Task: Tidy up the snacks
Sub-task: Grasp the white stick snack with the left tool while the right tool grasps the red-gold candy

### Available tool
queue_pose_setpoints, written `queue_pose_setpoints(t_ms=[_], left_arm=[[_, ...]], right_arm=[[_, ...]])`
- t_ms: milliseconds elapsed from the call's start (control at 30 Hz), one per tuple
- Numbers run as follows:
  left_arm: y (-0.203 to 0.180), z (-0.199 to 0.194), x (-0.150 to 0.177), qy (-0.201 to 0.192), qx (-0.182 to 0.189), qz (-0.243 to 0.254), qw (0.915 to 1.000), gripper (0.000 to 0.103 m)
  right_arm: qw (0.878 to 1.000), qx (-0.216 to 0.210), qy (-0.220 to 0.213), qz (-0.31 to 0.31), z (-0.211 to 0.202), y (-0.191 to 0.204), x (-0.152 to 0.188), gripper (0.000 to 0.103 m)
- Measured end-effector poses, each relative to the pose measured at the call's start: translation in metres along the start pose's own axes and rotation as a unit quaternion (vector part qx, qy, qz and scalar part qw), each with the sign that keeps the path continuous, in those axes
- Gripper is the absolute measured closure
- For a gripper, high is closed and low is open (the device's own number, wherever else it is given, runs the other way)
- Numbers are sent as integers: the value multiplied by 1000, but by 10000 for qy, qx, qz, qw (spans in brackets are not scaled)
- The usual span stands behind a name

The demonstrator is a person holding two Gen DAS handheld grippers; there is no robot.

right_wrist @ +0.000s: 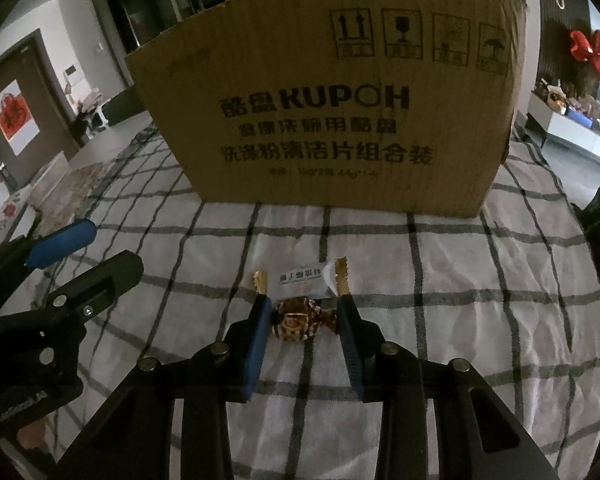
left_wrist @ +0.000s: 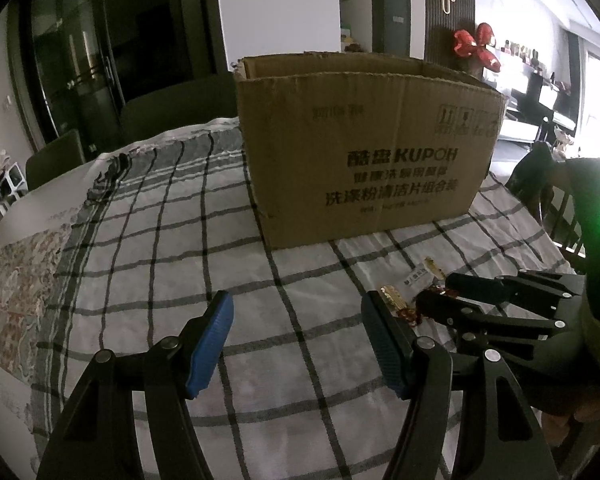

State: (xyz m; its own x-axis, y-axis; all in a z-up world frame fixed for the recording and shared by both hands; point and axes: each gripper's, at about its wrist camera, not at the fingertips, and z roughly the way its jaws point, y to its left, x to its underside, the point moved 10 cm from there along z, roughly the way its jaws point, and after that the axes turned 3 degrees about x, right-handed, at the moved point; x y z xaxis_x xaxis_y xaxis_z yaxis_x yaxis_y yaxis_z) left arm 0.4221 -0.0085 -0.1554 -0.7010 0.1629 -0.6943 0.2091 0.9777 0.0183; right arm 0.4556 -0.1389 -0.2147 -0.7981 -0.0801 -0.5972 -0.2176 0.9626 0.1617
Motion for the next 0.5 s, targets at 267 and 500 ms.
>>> queue_pose_setpoints(t_ms=[267, 500], left_arm=[[-1, 3, 2, 80, 33, -39, 10000, 38], [-16, 0, -2, -12, 271, 186, 9995, 38]], right_arm=[[9999, -15, -143, 17, -5, -1, 3, 72], [9990, 31, -352, 262, -29, -11, 4, 72]])
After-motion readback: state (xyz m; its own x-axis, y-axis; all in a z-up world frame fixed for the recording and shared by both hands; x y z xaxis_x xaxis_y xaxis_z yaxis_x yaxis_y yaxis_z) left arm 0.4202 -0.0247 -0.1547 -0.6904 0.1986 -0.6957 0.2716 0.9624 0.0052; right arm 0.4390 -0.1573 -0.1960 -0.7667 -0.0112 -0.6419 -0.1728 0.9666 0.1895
